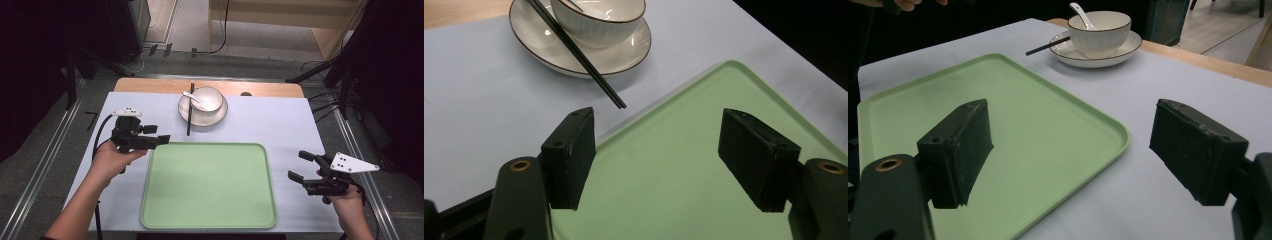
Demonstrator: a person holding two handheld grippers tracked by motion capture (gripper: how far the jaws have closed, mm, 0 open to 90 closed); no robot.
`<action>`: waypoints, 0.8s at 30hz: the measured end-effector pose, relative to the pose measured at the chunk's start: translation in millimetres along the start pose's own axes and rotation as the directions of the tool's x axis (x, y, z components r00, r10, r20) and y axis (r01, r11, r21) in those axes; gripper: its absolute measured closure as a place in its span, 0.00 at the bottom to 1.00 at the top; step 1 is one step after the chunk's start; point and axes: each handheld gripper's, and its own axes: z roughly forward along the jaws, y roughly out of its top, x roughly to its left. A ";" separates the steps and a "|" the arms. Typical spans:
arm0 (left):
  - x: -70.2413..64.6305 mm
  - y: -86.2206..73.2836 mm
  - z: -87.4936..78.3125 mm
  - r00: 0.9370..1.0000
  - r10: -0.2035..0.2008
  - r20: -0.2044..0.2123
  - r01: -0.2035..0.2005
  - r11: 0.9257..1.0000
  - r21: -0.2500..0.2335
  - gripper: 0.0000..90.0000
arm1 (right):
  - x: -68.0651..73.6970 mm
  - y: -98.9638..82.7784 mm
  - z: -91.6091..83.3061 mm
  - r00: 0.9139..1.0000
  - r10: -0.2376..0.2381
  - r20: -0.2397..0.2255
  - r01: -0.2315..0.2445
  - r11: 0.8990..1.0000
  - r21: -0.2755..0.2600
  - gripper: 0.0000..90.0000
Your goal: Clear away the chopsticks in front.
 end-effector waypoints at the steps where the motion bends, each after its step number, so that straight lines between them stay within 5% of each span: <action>1: 1.1 3.2 3.1 1.000 -0.003 0.001 0.003 1.000 0.004 0.35 | 0.1 0.0 0.3 1.000 -0.005 0.000 0.005 1.000 0.004 0.19; 14: 3.4 39.1 43.6 0.999 0.008 -0.050 -0.004 0.997 0.082 0.35 | -0.1 0.2 -0.6 1.000 -0.002 0.001 0.002 1.000 -0.001 0.19; 19: 7.1 49.6 56.2 0.996 -0.030 -0.079 0.037 0.996 0.085 0.42 | -0.7 0.3 -0.3 1.000 -0.002 0.004 0.002 1.000 0.000 0.19; 24: 10.5 61.6 72.2 0.993 -0.023 -0.119 0.035 0.995 0.098 0.41 | -0.7 0.5 0.0 1.000 -0.001 0.002 0.001 1.000 0.002 0.19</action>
